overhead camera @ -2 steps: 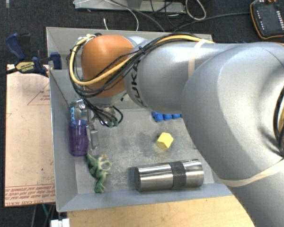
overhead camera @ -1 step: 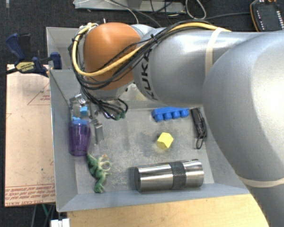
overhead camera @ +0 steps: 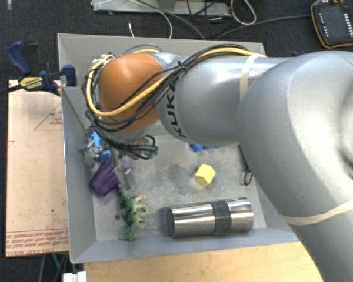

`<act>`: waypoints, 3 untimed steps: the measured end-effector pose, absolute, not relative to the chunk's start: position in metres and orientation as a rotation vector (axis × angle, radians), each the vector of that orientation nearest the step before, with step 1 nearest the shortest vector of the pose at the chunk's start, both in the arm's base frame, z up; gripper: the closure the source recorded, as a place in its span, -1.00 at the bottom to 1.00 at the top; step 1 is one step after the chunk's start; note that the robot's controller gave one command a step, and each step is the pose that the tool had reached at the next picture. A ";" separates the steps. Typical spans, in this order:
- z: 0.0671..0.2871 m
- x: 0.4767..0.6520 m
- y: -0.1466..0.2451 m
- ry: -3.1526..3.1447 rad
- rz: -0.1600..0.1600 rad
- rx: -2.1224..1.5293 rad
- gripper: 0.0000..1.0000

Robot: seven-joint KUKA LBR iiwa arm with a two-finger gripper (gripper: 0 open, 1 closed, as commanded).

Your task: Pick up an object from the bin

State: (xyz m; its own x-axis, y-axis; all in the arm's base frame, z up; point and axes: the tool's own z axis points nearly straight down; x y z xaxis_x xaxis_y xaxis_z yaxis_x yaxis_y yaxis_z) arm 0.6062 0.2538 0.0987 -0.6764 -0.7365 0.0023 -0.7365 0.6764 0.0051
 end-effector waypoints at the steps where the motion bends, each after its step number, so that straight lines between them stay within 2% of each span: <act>1: 0.071 0.616 0.247 -2.799 0.008 1.455 -1.00; 2: 0.070 0.623 0.249 -2.782 -0.008 1.464 1.00; 3: 0.070 0.623 0.249 -2.782 -0.009 1.464 1.00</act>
Offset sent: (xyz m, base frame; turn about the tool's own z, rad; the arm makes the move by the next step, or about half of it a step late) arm 0.0163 -0.0051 -0.0287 -0.1456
